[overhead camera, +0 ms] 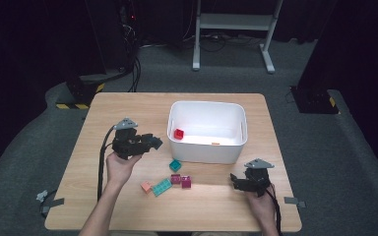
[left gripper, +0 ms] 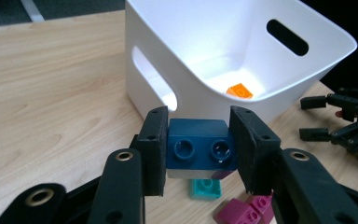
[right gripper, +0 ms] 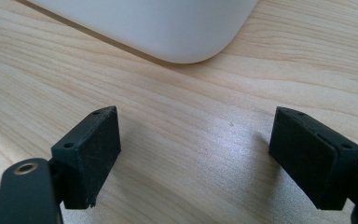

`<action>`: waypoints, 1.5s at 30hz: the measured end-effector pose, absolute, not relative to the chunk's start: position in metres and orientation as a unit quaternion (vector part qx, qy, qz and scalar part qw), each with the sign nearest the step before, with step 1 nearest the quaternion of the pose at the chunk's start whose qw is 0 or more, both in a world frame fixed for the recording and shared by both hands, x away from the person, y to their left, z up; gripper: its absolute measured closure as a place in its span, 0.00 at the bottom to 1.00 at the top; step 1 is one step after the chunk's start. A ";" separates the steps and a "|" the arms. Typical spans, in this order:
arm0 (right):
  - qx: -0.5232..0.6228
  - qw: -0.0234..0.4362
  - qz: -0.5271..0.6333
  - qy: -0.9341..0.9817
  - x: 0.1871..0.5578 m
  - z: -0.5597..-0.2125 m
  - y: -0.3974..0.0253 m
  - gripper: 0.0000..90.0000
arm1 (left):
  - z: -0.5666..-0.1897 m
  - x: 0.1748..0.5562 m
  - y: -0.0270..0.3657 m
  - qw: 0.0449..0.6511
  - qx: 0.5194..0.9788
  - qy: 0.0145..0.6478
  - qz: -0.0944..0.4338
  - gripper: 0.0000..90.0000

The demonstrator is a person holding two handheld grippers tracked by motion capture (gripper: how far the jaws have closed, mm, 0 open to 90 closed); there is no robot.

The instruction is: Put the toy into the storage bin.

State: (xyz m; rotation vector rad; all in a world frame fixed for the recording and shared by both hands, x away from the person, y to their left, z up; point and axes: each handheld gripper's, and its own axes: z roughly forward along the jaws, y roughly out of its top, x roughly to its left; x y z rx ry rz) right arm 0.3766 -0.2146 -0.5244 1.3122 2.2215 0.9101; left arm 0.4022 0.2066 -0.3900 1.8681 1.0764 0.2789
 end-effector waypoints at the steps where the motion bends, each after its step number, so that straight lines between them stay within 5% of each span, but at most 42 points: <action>1: 0.470 0.201 0.326 0.795 0.377 -0.524 -0.215 0.18 | -0.388 0.403 0.206 0.465 0.761 0.437 0.115 0.65; 45: 0.470 0.202 0.326 0.795 0.377 -0.524 -0.215 0.18 | -0.354 0.446 0.143 0.459 0.789 0.394 0.109 0.65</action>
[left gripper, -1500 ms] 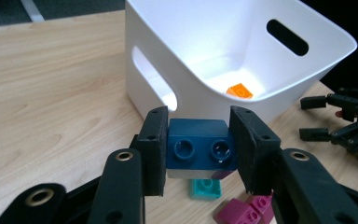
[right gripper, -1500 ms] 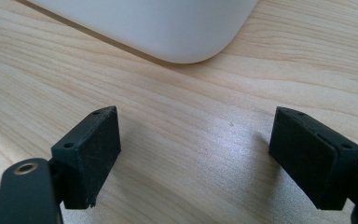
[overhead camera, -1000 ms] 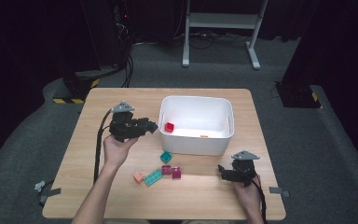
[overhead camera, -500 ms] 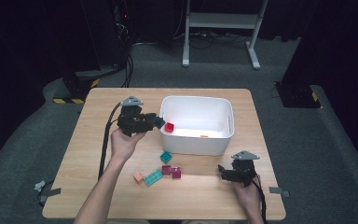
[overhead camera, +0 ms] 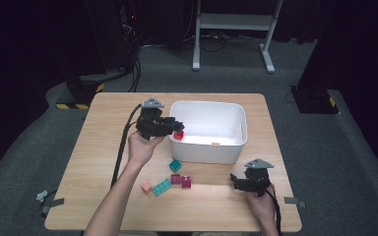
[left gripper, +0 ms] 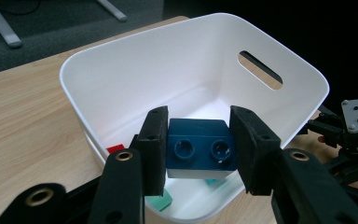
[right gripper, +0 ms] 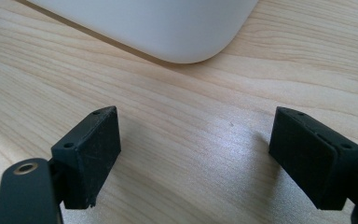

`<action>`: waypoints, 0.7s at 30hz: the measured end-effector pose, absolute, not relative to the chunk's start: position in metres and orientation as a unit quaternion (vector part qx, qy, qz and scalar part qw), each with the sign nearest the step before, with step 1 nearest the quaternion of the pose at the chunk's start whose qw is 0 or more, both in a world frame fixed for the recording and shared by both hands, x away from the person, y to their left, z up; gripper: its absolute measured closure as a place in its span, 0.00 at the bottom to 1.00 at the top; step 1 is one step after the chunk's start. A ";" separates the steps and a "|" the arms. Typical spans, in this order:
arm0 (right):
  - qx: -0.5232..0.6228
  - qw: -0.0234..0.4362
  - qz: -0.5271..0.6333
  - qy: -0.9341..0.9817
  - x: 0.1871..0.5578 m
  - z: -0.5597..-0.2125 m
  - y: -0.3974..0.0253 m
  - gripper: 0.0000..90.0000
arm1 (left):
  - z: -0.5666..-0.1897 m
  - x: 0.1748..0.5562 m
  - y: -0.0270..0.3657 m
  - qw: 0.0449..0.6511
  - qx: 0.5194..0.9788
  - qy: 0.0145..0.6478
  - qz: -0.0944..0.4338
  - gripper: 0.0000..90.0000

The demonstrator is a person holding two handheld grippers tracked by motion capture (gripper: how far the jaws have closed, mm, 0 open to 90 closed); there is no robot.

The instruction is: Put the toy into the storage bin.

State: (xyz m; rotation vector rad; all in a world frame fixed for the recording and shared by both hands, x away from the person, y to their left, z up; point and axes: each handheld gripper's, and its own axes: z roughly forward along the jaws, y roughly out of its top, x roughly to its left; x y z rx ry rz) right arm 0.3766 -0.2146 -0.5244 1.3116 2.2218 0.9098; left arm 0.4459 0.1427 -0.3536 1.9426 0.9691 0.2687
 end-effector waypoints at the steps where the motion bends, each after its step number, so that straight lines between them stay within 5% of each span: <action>1: 0.470 0.202 0.326 0.795 0.377 -0.524 -0.215 0.18 | -0.354 0.447 0.141 0.458 0.789 0.393 0.109 0.65; 21: 0.470 0.202 0.326 0.795 0.377 -0.524 -0.215 0.18 | -0.368 0.462 0.119 0.431 0.803 0.395 0.113 0.65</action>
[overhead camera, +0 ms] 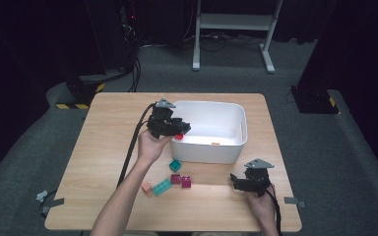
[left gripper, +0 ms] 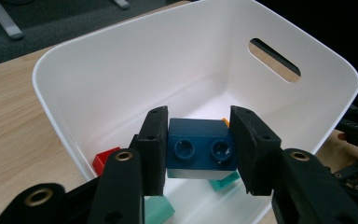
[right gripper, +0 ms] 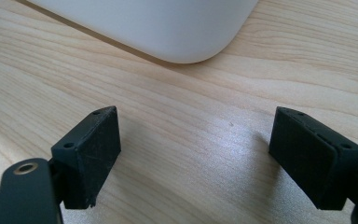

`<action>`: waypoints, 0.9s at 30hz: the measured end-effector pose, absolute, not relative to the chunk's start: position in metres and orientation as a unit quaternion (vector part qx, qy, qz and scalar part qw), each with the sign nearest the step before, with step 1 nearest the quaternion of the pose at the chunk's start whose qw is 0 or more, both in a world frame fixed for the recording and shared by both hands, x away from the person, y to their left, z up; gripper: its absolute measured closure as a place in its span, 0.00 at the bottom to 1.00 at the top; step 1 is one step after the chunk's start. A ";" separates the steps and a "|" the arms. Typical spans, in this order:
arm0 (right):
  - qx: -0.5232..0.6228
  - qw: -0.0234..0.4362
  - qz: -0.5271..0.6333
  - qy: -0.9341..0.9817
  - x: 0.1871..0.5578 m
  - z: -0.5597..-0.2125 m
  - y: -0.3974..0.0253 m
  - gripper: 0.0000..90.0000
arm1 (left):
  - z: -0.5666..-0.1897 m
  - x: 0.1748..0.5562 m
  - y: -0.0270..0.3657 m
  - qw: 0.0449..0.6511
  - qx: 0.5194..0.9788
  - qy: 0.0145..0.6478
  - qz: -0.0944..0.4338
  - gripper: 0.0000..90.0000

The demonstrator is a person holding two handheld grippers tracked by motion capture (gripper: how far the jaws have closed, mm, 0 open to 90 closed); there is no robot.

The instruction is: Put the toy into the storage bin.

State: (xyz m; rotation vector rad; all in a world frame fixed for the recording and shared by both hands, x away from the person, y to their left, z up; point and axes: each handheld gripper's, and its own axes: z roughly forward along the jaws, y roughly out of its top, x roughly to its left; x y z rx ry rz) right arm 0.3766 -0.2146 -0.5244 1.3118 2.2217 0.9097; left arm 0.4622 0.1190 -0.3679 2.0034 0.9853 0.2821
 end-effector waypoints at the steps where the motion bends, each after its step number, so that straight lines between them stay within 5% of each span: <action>1: 0.470 0.201 0.326 0.795 0.377 -0.524 -0.215 0.18 | -0.369 0.463 0.119 0.430 0.804 0.395 0.113 0.65; 19: 0.470 0.201 0.326 0.796 0.377 -0.524 -0.215 0.18 | -0.368 0.450 0.131 0.418 0.800 0.406 0.143 0.41; 27: 0.470 0.201 0.326 0.795 0.377 -0.524 -0.215 0.18 | -0.368 0.431 0.157 0.426 0.790 0.415 0.147 0.40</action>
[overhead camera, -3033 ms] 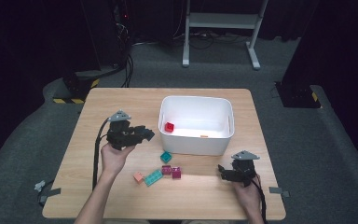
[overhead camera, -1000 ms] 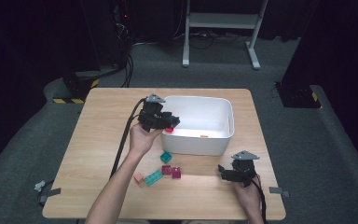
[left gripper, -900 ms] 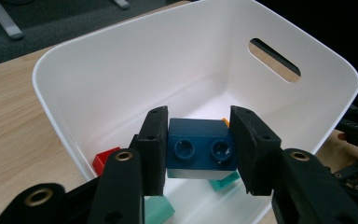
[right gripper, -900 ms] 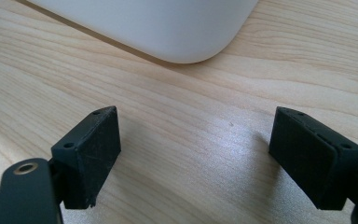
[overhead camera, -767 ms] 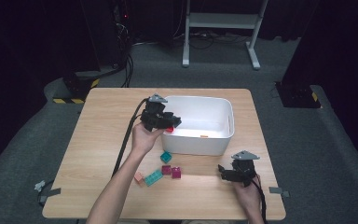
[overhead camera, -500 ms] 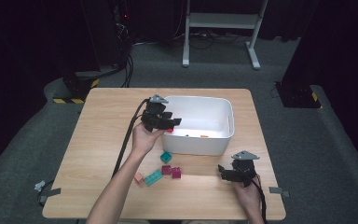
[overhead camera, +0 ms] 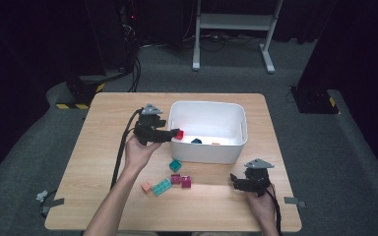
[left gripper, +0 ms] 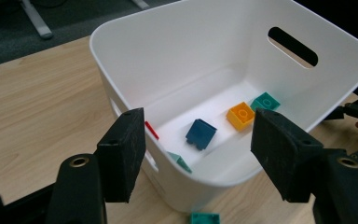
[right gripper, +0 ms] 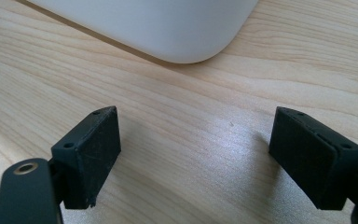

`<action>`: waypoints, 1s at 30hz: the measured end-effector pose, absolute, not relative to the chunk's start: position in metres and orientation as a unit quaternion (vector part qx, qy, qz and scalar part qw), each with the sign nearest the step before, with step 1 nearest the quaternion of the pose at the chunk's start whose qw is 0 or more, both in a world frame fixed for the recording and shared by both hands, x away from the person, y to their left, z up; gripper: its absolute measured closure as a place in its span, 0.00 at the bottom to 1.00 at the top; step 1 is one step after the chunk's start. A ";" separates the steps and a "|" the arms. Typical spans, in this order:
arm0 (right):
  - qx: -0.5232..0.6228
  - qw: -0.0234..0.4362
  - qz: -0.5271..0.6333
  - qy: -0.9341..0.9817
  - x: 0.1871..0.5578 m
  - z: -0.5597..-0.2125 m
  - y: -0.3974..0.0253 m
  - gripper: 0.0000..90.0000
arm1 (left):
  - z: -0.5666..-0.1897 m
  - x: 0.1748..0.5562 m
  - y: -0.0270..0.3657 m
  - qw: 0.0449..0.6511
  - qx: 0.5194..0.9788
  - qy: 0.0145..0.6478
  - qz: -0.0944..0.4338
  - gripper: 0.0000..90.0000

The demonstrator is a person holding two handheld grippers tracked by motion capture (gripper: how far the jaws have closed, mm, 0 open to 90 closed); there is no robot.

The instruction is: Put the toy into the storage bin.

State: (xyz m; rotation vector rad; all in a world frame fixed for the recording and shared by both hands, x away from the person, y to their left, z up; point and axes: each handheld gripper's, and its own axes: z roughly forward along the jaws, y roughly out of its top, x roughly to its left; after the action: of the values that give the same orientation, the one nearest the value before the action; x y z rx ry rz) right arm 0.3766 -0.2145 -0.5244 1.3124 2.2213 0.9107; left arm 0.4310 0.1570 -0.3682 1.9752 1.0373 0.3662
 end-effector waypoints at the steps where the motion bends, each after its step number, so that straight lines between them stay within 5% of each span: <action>1: 0.469 0.201 0.326 0.796 0.377 -0.524 -0.215 0.18 | -0.369 0.428 0.159 0.426 0.790 0.416 0.148 0.40; 30: 0.470 0.201 0.326 0.796 0.377 -0.524 -0.215 0.18 | -0.433 0.349 0.222 0.422 0.764 0.464 0.152 0.39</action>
State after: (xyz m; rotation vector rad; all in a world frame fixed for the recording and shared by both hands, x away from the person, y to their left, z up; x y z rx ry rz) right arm 0.3766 -0.2146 -0.5243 1.3115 2.2221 0.9097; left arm 0.3486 0.2221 -0.4327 1.9141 1.1619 0.3812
